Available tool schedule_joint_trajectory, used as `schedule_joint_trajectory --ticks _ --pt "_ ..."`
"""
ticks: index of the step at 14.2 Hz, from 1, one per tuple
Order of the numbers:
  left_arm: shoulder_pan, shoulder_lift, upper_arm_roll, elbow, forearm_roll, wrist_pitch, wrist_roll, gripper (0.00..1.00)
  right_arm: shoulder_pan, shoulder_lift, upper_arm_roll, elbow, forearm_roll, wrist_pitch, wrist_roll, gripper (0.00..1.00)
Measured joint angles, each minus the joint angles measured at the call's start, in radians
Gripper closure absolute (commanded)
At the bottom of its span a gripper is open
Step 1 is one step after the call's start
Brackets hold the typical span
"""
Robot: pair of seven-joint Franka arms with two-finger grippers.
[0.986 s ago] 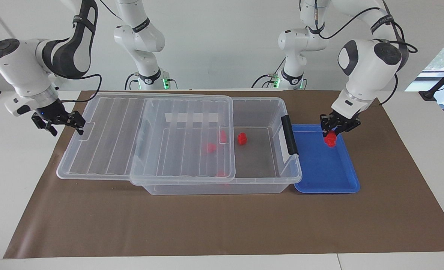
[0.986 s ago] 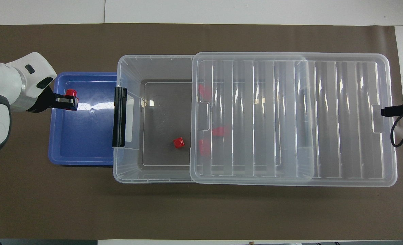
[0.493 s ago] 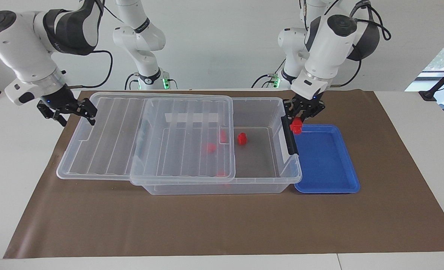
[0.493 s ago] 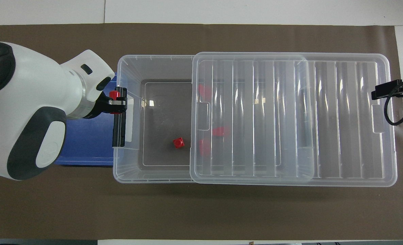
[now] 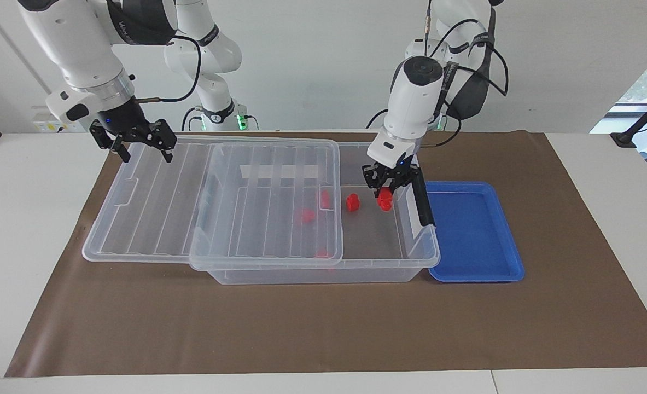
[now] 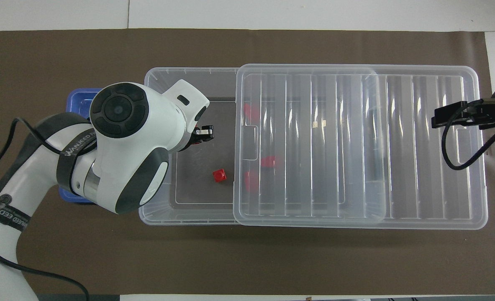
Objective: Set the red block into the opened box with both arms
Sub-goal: 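Lower the red block into the box and open the left gripper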
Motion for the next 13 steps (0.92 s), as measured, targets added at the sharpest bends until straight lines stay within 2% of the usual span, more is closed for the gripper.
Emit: schedule_joint_trajectory --ticks 4,11,13 --pt "-0.011 0.063 0.002 -0.074 0.005 0.169 -0.022 1.0 -0.001 0.0 -0.006 -0.002 0.0 0.0 0.0 0.0" --pt "-0.008 0.185 0.017 -0.095 0.009 0.304 -0.023 1.0 -0.001 0.0 -0.007 -0.002 0.0 0.0 0.0 0.0" --pt "-0.004 0.197 0.02 -0.095 0.009 0.322 -0.023 0.39 -0.001 0.0 -0.007 -0.003 0.0 0.0 0.0 0.0"
